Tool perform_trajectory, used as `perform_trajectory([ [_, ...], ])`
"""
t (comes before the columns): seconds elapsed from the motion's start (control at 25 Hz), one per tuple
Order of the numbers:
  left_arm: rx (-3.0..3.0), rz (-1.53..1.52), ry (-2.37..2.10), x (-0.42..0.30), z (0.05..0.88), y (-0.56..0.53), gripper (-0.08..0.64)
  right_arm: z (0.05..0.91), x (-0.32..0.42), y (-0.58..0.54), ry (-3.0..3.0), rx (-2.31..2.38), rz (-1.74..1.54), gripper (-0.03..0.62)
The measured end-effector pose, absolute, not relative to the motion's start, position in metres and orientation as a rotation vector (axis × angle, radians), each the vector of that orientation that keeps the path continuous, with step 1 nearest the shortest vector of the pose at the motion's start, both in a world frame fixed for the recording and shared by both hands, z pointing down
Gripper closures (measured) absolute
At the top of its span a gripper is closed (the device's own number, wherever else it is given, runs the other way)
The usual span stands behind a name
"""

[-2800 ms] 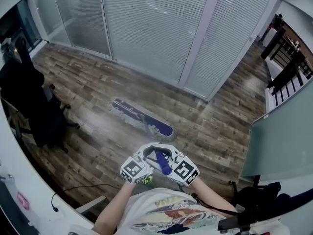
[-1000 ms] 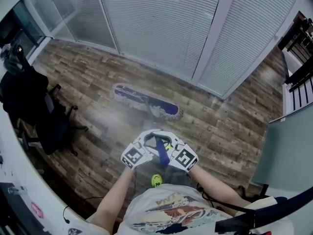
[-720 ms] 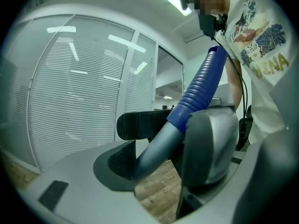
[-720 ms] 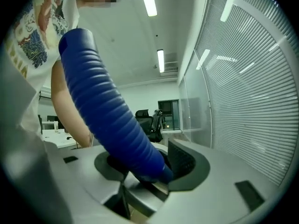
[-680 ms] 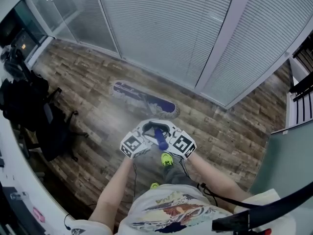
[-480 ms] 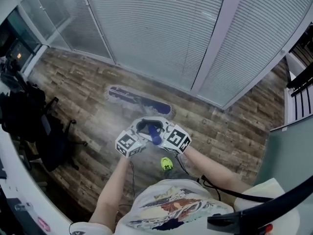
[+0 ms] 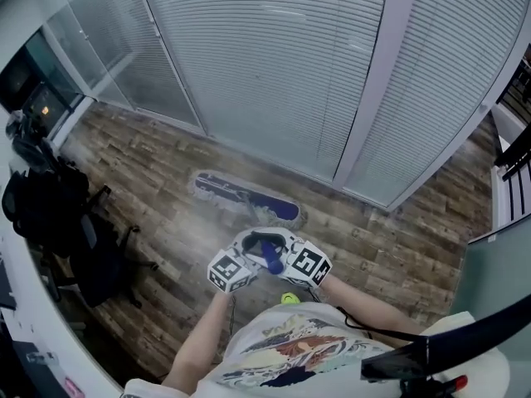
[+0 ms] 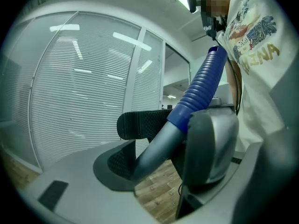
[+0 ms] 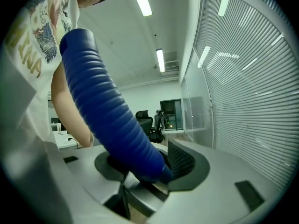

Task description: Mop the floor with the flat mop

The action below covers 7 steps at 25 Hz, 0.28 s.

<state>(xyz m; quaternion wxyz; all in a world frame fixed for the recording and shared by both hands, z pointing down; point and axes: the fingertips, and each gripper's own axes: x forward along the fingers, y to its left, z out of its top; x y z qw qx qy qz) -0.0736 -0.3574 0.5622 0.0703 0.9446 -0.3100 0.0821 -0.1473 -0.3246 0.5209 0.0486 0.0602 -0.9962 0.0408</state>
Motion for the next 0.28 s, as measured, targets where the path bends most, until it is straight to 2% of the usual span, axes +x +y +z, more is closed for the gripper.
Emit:
perform_trajectory([
  [0.28,2.851,0.253,-0.939,-0.0804,0.5606,-0.3638,0.347,0.5183,-0.1539,-0.3305,-3.047,0.173,0.113,0.386],
])
